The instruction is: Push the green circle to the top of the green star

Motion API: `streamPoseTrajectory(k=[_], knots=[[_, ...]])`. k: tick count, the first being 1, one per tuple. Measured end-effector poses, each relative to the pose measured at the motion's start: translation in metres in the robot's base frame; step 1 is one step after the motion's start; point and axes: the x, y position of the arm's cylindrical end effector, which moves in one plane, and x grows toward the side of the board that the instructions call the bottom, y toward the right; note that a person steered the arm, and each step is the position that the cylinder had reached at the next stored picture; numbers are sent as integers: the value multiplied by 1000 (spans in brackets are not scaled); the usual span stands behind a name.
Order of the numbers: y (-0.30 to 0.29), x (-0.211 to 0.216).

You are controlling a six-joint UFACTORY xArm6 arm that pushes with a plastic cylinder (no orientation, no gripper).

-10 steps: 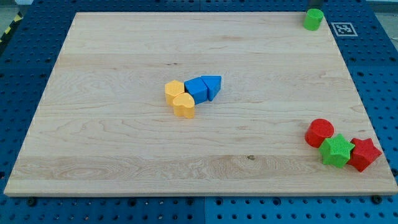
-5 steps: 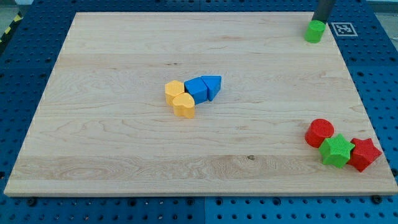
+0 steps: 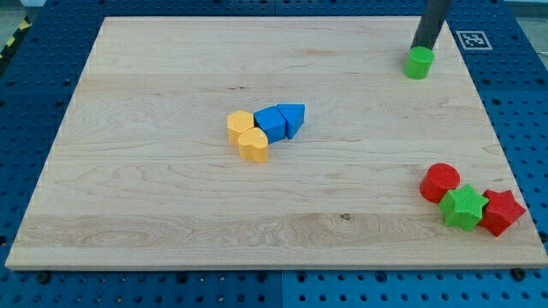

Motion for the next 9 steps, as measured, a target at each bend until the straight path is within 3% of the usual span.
streamPoseTrajectory(k=[7, 9], knots=[[-29, 49], [-29, 95]])
